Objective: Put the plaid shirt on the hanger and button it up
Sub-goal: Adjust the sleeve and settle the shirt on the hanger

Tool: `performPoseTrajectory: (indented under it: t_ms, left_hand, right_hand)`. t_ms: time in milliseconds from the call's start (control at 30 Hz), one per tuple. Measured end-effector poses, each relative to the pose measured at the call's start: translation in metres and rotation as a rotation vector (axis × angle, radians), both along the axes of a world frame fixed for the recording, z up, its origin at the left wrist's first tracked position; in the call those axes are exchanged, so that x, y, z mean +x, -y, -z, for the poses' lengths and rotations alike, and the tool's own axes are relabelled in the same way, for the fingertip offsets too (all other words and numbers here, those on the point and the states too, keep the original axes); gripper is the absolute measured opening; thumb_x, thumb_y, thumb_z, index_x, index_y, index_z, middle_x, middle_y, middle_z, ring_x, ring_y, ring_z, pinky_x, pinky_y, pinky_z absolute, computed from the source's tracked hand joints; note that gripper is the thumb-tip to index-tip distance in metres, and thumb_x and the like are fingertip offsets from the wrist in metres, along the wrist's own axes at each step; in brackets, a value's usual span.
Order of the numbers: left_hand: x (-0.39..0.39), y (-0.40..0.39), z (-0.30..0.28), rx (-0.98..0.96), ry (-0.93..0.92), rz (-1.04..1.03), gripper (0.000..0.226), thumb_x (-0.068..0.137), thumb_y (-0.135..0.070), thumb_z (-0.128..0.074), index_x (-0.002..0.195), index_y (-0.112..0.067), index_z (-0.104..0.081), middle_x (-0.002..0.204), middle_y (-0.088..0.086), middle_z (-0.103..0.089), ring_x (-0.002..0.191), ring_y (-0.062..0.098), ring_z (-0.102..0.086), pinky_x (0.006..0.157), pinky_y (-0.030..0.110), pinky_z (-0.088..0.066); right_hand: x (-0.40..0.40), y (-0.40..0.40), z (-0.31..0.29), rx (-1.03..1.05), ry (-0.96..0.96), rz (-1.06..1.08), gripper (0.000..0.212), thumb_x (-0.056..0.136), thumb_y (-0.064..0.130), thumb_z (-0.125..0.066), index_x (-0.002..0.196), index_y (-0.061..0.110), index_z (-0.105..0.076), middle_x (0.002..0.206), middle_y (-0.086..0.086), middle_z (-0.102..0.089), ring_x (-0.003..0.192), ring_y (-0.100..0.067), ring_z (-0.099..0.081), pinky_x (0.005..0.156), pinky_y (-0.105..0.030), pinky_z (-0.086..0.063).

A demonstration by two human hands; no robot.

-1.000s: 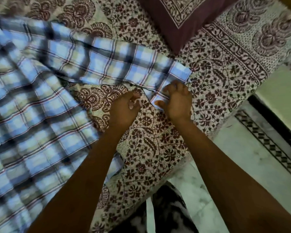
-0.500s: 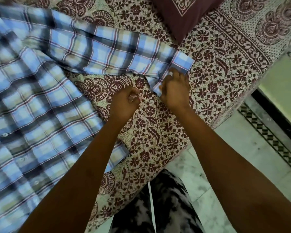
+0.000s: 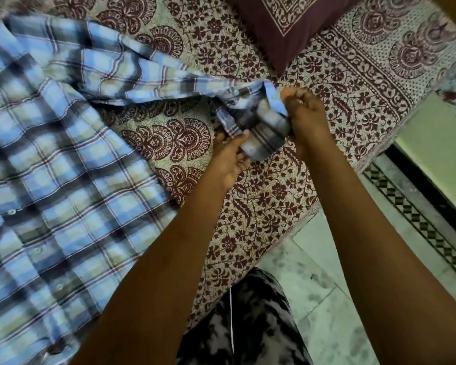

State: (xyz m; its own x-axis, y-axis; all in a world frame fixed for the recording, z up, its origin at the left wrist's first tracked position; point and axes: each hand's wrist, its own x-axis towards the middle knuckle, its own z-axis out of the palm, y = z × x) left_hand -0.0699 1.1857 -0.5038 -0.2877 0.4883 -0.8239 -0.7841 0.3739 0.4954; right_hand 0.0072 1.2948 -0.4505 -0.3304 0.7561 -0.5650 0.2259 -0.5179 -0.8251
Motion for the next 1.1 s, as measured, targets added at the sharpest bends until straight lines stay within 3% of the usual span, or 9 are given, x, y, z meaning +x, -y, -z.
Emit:
performPoseTrajectory:
  t_ms: [133, 267, 367, 467, 567, 733, 833, 900, 1100]
  left_hand:
    - [0.004, -0.003, 0.002, -0.057, -0.008, -0.119, 0.034, 0.087, -0.009, -0.06, 0.121, -0.007, -0.053, 0.102, 0.008, -0.065, 0.087, 0.02, -0.062, 0.071, 0.027, -0.051]
    - [0.005, 0.01, -0.007, -0.101, -0.121, -0.257, 0.025, 0.091, -0.014, -0.055, 0.115, -0.009, -0.056, 0.116, 0.012, -0.062, 0.106, 0.03, -0.06, 0.09, 0.046, -0.052]
    - [0.007, 0.018, -0.017, -0.087, -0.265, -0.276, 0.012, 0.095, -0.018, -0.048, 0.107, -0.017, -0.051, 0.117, 0.009, -0.059, 0.105, 0.03, -0.059, 0.074, 0.035, -0.054]
    - [0.008, 0.022, -0.02, -0.06, -0.247, -0.295, 0.021, 0.092, -0.008, -0.052, 0.11, -0.018, -0.048, 0.12, 0.01, -0.057, 0.098, 0.025, -0.059, 0.061, 0.021, -0.046]
    - [0.009, 0.021, -0.02, 0.006, -0.206, -0.187, 0.046, 0.082, 0.011, -0.056, 0.123, -0.01, -0.05, 0.116, 0.011, -0.062, 0.094, 0.018, -0.059, 0.067, 0.021, -0.048]
    - [0.011, 0.022, -0.023, -0.081, -0.451, -0.132, 0.026, 0.085, 0.007, -0.054, 0.106, -0.006, -0.063, 0.078, -0.006, -0.062, 0.066, 0.002, -0.058, 0.064, 0.017, -0.052]
    - [0.009, 0.025, -0.021, -0.072, -0.683, -0.054, 0.023, 0.087, 0.0, -0.055, 0.103, -0.012, -0.066, 0.092, 0.003, -0.067, 0.084, 0.017, -0.063, 0.083, 0.04, -0.056]
    - [0.009, 0.026, -0.021, -0.045, -0.787, 0.0, 0.022, 0.088, -0.003, -0.054, 0.104, -0.012, -0.066, 0.098, 0.004, -0.067, 0.093, 0.022, -0.064, 0.086, 0.048, -0.054]
    - [0.005, 0.029, -0.025, -0.033, -0.872, 0.12, 0.022, 0.089, -0.006, -0.056, 0.109, -0.009, -0.064, 0.1, 0.0, -0.066, 0.089, 0.014, -0.064, 0.081, 0.034, -0.057]
  right_hand:
    - [0.006, 0.0, 0.016, 0.042, -0.021, 0.063, 0.015, 0.085, 0.015, -0.065, 0.099, 0.01, -0.06, 0.108, -0.011, -0.065, 0.087, -0.019, -0.067, 0.061, -0.025, -0.057]
    - [0.01, 0.011, 0.026, 0.169, 0.095, -0.108, 0.017, 0.077, 0.003, -0.071, 0.073, 0.017, -0.061, 0.074, 0.002, -0.067, 0.066, -0.011, -0.064, 0.058, -0.025, -0.053]
    - [0.008, 0.022, 0.035, 0.338, 0.2, -0.094, 0.026, 0.082, 0.004, -0.061, 0.071, 0.025, -0.049, 0.074, 0.006, -0.057, 0.068, -0.011, -0.054, 0.064, -0.033, -0.05]
    - [0.004, 0.033, 0.039, 0.445, 0.221, -0.066, 0.018, 0.085, 0.004, -0.053, 0.083, 0.019, -0.042, 0.075, 0.009, -0.05, 0.064, -0.005, -0.047, 0.06, -0.026, -0.043]
    - [0.003, 0.041, 0.041, 0.405, 0.201, -0.123, 0.029, 0.08, 0.004, -0.063, 0.092, 0.02, -0.042, 0.08, 0.004, -0.057, 0.066, -0.005, -0.056, 0.053, -0.017, -0.046]
    - [0.009, 0.047, 0.051, 0.353, 0.231, -0.147, 0.014, 0.08, 0.002, -0.064, 0.086, 0.013, -0.058, 0.072, 0.008, -0.058, 0.062, -0.003, -0.053, 0.052, -0.012, -0.042]
    - [0.012, 0.05, 0.049, 0.298, 0.116, -0.165, 0.005, 0.082, 0.007, -0.064, 0.087, 0.009, -0.065, 0.071, 0.003, -0.062, 0.065, -0.011, -0.056, 0.055, -0.018, -0.047]
    - [0.012, 0.054, 0.047, 0.278, 0.044, -0.198, 0.01, 0.082, 0.01, -0.064, 0.089, 0.005, -0.068, 0.068, 0.005, -0.067, 0.064, -0.01, -0.059, 0.056, -0.019, -0.048]
    - [0.011, 0.058, 0.049, 0.183, 0.069, -0.255, 0.006, 0.087, 0.006, -0.06, 0.088, 0.007, -0.066, 0.058, 0.013, -0.066, 0.056, 0.001, -0.061, 0.053, -0.016, -0.047]
